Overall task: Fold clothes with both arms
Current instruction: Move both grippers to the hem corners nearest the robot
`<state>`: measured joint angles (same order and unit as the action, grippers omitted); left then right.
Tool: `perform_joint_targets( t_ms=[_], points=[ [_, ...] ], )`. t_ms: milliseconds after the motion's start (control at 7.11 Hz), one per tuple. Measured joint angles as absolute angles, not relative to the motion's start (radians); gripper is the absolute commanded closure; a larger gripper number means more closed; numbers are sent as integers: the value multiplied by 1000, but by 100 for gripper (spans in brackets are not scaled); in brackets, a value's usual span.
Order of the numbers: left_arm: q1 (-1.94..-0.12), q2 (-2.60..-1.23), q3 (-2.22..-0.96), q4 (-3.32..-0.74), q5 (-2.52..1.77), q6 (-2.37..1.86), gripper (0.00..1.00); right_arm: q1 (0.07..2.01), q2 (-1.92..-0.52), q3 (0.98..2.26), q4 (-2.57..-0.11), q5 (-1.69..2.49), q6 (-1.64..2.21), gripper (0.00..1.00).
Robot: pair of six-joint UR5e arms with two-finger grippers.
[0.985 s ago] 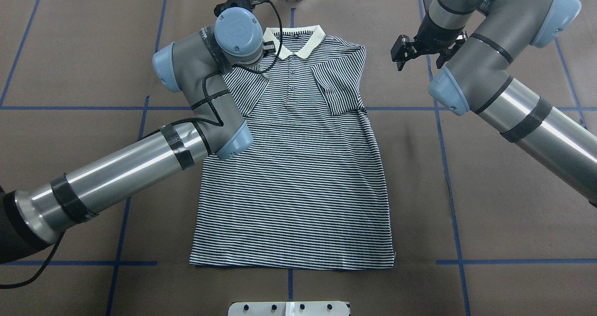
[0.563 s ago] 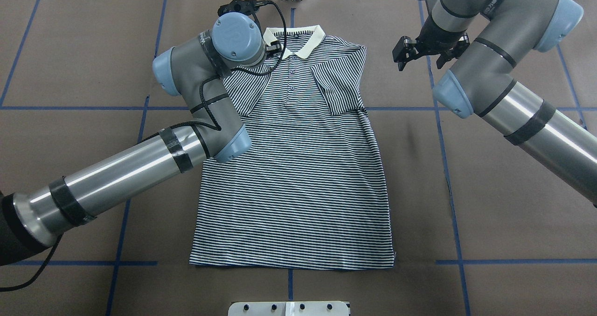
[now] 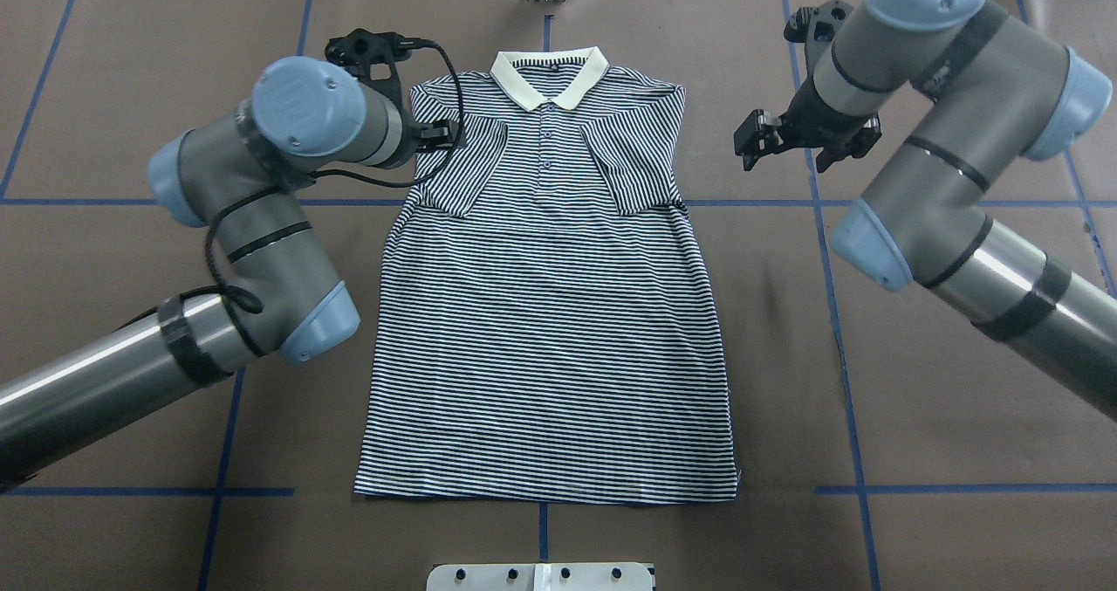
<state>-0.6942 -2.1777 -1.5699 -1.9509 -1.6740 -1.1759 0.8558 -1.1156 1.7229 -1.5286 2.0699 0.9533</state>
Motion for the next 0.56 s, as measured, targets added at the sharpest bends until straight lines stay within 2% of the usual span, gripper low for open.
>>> perform_joint_targets(
  t_ms=[281,563],
  points=[
    [-694,-1968,-1847,-1919,-1759,-1151,1,680,-1262,1941,-1521,1963,1144,0],
    [-694,-1835,-2025,-1909,-1782,-1155,1,468,-1351,2052,-1444,1831,1351,0]
  ],
)
